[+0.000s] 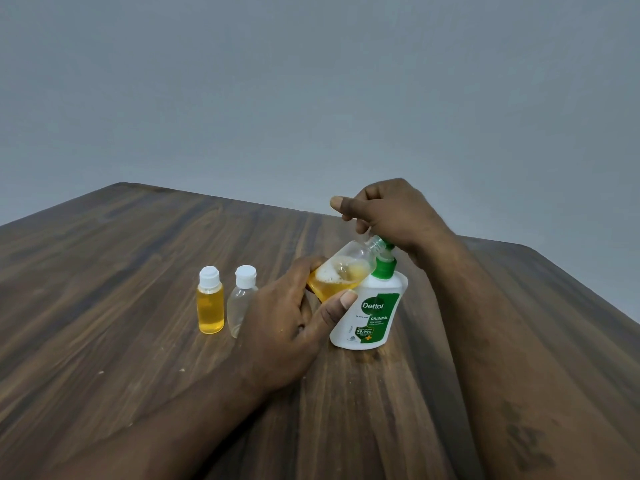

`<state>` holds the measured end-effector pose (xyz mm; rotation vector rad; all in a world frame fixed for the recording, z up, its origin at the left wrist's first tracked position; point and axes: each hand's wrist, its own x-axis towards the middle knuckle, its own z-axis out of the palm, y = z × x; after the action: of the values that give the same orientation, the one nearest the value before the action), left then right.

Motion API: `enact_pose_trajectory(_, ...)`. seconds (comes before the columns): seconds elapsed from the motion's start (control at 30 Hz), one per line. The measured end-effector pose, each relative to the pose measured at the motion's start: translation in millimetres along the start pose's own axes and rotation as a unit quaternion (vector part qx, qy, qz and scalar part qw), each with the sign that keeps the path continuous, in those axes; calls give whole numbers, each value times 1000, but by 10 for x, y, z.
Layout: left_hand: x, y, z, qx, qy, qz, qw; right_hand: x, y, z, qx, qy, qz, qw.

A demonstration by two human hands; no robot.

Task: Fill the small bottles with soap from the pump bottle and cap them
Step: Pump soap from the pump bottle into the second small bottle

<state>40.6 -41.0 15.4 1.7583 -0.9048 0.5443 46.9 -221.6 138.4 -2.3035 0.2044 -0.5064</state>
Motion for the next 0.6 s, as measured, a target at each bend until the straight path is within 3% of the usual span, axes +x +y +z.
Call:
enact_pose_trajectory(0.1, 2, 8, -8, -5, 0, -4, 1000, -6, -21, -4, -1, 19, -23, 1000)
enact_pose_trajectory(0.33, -3, -22, -7, 5, -7, -9, 1000, 29, 62, 81, -15, -92, 59, 994)
enact_pose_trajectory(0.43, 0, -21, -5, 6, -7, -8, 1000, 24, 43, 66, -28, -73, 43, 996)
enact_pose_trajectory(0.6, 3, 10, 5, 0, 0, -9, 1000, -2, -21, -22, -18, 29, -16, 999)
